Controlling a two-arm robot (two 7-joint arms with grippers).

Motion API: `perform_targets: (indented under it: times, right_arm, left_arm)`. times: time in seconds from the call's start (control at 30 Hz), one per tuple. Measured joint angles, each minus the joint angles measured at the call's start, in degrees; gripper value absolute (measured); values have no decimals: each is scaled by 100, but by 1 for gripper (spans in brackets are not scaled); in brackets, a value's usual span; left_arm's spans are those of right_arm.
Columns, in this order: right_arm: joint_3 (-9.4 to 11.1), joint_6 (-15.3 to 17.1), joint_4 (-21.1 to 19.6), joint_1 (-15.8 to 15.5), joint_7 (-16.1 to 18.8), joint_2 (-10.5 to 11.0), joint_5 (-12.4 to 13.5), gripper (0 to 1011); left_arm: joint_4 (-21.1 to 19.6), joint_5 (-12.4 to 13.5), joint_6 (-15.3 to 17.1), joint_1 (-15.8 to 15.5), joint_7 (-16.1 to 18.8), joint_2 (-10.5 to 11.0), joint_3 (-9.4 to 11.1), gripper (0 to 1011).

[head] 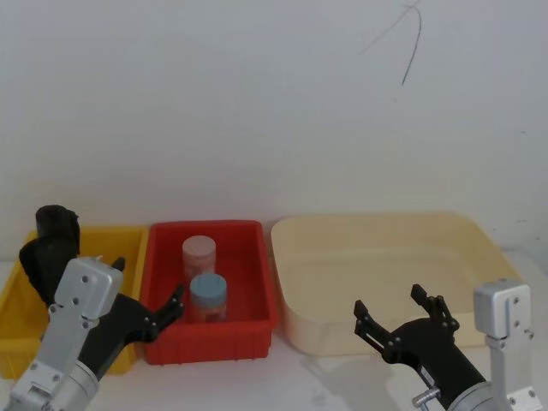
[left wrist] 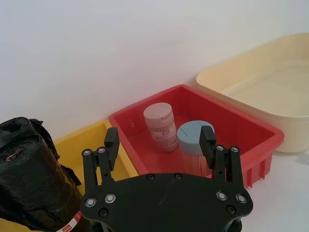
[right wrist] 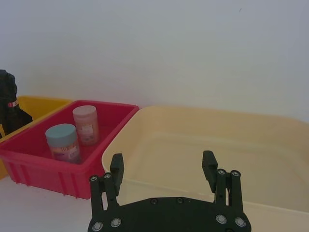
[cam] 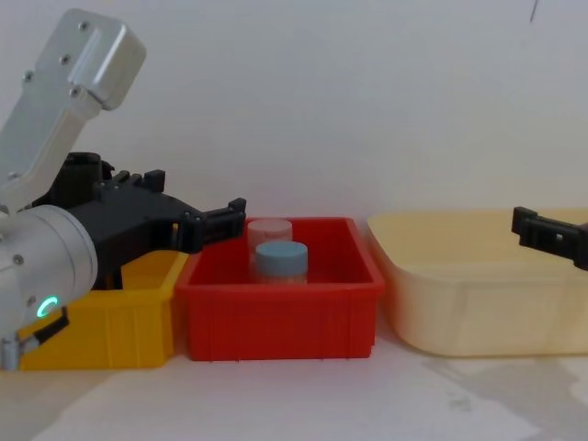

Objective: Pick up the garbage bag with the one hand and transfer it to the other hand.

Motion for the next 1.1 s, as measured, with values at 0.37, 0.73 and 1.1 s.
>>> perform_targets:
  times: [0.37,0.73,1.1]
  right_arm:
    - [0,0,0,0,0,0,0,1001]
    - [0,0,0,0,0,0,0,1001]
    - [0,0,0,3,2,-2,0,1001]
  left_arm:
    - [0,0,0,0,0,0,0,1001]
    - [0,0,0,0,0,0,0,1001]
    - [0,2,3,-4,-2,-1,-1,1001]
